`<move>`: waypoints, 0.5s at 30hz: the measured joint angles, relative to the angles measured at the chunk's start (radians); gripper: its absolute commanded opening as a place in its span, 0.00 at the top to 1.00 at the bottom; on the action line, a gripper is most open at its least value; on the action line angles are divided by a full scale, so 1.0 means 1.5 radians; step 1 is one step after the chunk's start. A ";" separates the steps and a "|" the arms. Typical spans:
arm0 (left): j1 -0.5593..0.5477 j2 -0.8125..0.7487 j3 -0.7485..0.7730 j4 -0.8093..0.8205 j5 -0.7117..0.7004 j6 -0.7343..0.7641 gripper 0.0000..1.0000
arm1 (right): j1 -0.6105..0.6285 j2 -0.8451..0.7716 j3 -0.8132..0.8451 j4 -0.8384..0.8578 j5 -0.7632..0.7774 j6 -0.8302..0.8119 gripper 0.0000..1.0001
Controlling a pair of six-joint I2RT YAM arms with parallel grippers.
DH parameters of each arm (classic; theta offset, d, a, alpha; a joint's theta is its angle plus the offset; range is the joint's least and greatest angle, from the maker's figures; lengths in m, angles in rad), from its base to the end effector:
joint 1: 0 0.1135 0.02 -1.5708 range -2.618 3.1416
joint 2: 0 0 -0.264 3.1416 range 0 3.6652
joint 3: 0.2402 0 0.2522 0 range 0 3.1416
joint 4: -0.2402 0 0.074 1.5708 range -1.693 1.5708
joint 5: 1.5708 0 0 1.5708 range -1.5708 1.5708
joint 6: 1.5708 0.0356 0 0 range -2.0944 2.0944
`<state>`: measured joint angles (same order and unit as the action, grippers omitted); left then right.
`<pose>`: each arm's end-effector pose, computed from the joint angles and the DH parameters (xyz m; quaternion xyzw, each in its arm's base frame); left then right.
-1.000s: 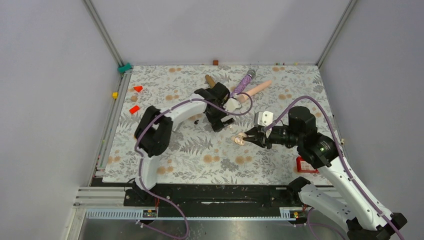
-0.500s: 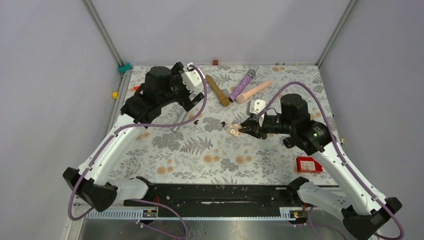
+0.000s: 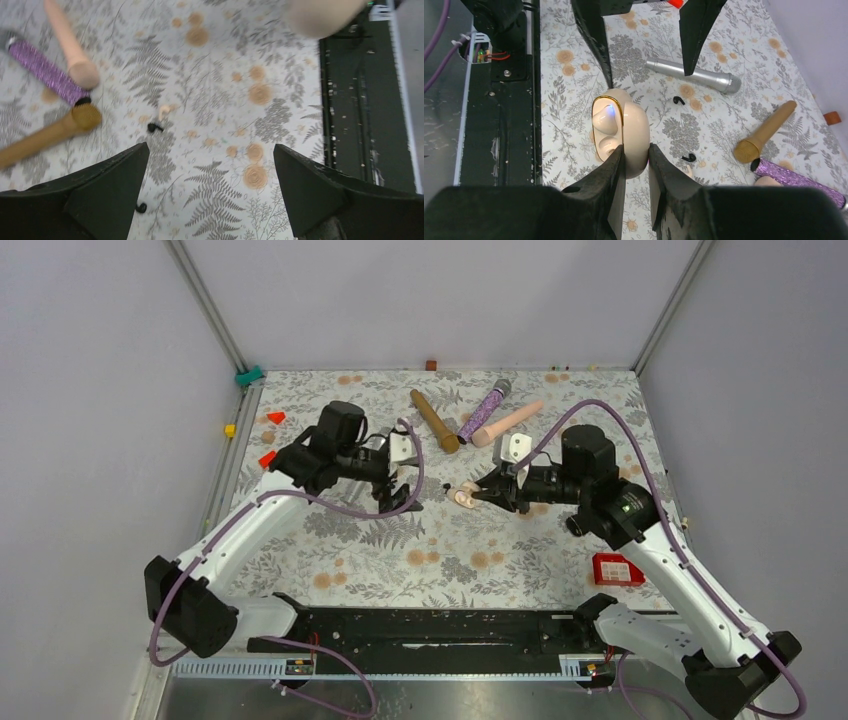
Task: Insert the wireless bluetooth earbuds into the charging case
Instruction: Adjust the charging case.
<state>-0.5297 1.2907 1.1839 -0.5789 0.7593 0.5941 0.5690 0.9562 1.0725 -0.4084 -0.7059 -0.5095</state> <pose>0.2243 -0.1597 0.3375 0.5815 0.6257 -0.3219 0.4083 0.1568 0.1277 0.3881 -0.5636 0.5403 0.2939 0.5514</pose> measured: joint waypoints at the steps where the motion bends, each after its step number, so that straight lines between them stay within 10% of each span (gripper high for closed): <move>1: -0.001 -0.008 0.000 -0.006 0.032 0.015 0.02 | 0.000 0.000 -0.005 0.009 -0.004 0.007 0.84; 15: -0.077 -0.046 -0.051 -0.037 0.140 0.102 0.11 | -0.001 0.057 -0.018 0.083 -0.109 0.119 0.84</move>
<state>-0.6449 1.2217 1.1080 -0.6350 0.9695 0.7471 0.5682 1.0420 1.0462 -0.2832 -0.8696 -0.3317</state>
